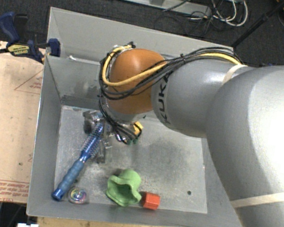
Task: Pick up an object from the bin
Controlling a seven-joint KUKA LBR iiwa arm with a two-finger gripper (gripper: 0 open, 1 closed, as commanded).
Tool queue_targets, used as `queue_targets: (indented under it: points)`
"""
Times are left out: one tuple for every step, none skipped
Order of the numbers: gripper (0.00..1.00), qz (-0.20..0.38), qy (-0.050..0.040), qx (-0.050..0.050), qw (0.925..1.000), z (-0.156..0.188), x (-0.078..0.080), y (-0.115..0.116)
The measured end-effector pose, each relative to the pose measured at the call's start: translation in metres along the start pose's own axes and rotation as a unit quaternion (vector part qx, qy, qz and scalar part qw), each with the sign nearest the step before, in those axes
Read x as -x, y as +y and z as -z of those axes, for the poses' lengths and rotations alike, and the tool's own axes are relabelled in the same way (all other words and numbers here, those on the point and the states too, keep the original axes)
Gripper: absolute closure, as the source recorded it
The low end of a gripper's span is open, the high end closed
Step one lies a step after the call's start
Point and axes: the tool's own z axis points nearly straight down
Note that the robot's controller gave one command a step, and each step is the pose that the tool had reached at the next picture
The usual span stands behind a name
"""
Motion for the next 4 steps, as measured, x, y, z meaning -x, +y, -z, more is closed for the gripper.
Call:
queue_targets:
  points:
    - [0.00,-0.002,-0.0009,0.001,1.0000,0.0002,0.0006,0.0002]
    - [0.00,-0.003,-0.0016,0.002,1.0000,0.0005,0.0012,0.0004]
    - [1.00,-0.002,-0.0005,0.001,1.0000,-0.0003,0.0004,-0.0008]
    - [1.00,-0.002,0.0002,-0.003,1.0000,0.0027,0.0002,-0.0017]
